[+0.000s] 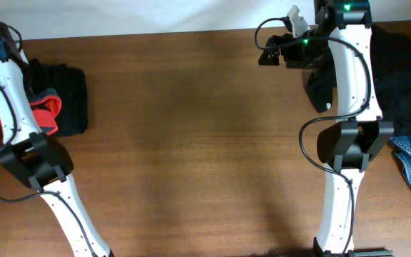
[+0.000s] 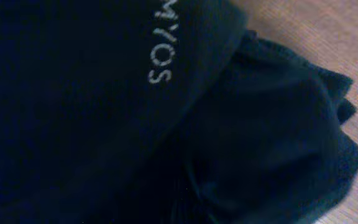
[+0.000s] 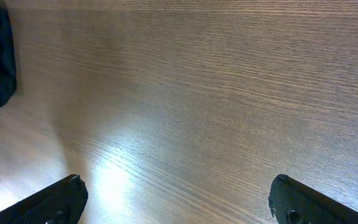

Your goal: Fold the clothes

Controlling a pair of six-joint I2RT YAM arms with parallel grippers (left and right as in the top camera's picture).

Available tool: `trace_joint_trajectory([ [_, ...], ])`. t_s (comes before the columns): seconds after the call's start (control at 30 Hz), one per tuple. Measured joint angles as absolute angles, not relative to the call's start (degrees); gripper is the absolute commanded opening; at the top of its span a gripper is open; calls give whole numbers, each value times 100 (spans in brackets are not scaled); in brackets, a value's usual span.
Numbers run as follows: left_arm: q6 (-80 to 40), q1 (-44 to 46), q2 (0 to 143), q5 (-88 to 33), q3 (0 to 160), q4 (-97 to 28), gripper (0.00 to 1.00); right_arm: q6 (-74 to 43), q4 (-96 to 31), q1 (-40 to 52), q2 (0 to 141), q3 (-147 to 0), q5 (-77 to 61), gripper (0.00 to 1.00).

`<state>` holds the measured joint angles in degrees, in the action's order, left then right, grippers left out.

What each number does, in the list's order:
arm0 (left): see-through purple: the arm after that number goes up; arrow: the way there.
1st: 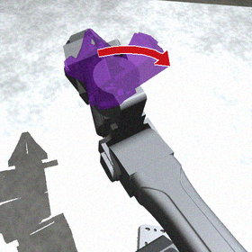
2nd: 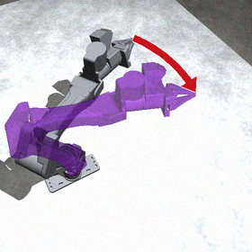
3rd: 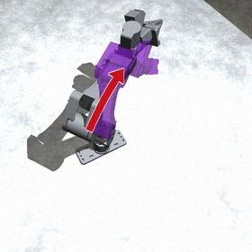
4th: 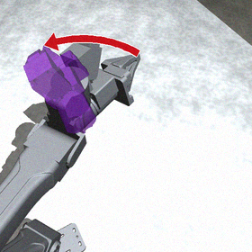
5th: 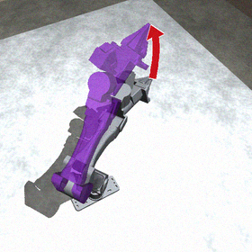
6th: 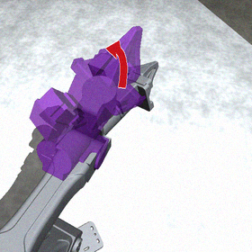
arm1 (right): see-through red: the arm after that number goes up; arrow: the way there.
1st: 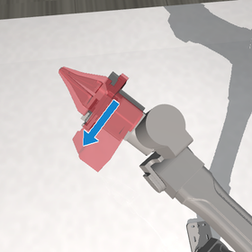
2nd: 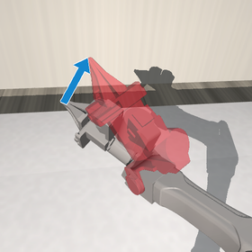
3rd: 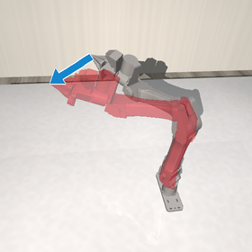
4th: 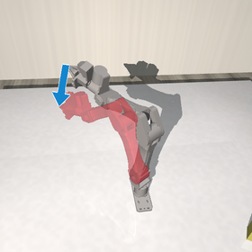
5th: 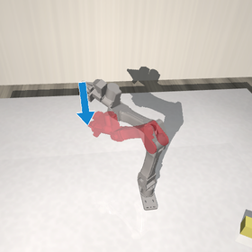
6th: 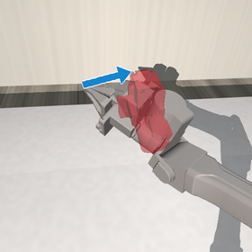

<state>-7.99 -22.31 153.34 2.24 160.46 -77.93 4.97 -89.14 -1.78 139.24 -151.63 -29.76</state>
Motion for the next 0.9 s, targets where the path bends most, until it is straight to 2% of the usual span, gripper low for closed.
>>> trace_joint_trajectory([
  [0.4, -799, -2165, 15504, 305, 16158, -7926, 1, 499, -8912, -178, 13924, -15163, -2851, 99],
  [0.67, -799, -2206, 14586, 281, 16132, -8335, 1, 497, -8917, -178, 13926, -15163, -2851, 99],
  [0.9, -799, -2700, 14195, 285, 16129, -8171, 1, 499, -8917, -178, 13924, -15163, -2851, 99],
])
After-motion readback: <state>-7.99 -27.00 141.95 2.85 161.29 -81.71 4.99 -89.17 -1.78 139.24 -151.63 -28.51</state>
